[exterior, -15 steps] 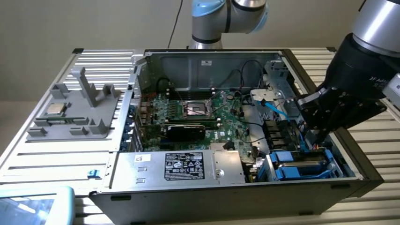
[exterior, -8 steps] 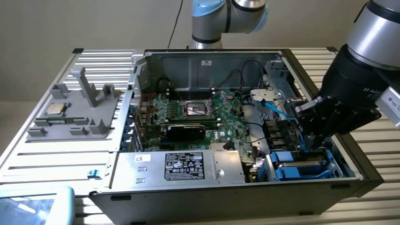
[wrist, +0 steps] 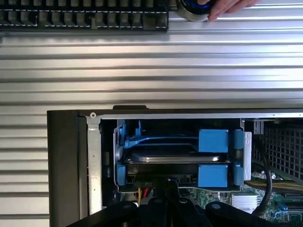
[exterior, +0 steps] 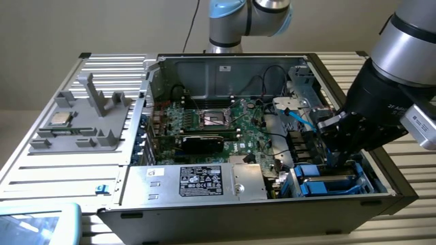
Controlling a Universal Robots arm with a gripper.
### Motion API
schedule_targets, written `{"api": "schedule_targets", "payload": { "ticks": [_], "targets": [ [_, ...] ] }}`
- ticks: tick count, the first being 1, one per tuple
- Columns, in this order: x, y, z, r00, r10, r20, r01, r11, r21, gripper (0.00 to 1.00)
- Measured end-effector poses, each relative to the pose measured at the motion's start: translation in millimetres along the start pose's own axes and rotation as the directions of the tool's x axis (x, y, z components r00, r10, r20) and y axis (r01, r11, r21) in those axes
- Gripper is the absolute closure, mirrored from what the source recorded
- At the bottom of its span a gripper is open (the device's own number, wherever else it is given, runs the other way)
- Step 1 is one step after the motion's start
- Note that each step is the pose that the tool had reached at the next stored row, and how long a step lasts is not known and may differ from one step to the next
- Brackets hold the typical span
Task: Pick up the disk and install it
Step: 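Insert the second disk wire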
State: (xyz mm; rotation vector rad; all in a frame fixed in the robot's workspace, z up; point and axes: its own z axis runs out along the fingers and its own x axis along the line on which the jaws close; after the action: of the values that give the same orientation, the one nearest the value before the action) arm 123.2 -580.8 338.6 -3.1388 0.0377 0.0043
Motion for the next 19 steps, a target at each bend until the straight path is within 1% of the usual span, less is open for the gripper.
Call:
{"api": "schedule_targets", "payload": {
  "ticks": [2, 4, 7, 9, 11, 13, 15, 16, 18, 19],
  "targets": [
    [0.0, 0.0, 0.4, 1.0000, 0.000, -0.0001, 0.000, 1.0000, 0.0006, 0.89],
    [0.5, 0.0, -1.5, 1.0000, 0.000, -0.0001, 0.000, 1.0000, 0.0035, 0.89],
    [4.4, -0.1, -4.5, 1.0000, 0.000, -0.0001, 0.000, 1.0000, 0.0019, 0.89],
    [6.7, -0.2, -4.5, 1.0000, 0.000, -0.0001, 0.000, 1.0000, 0.0019, 0.89],
    [7.1, -0.1, -2.5, 1.0000, 0.000, -0.0011, 0.000, 1.0000, 0.0023, 0.89],
    [7.1, 0.4, -0.1, 1.0000, 0.000, -0.0013, 0.000, 1.0000, 0.0052, 0.89],
    [7.1, 0.5, -0.2, 1.0000, 0.000, -0.0013, 0.000, 0.9999, 0.0103, 0.89],
    [7.1, 0.4, -2.9, 1.0000, 0.000, -0.0013, 0.000, 0.9999, 0.0135, 0.89],
    [7.0, -1.7, -12.9, 1.0000, 0.000, -0.0013, 0.000, 0.9999, 0.0112, 0.89],
    [6.8, -4.2, -17.0, 1.0000, 0.000, -0.0012, 0.000, 0.9999, 0.0118, 0.89]
  ]
}}
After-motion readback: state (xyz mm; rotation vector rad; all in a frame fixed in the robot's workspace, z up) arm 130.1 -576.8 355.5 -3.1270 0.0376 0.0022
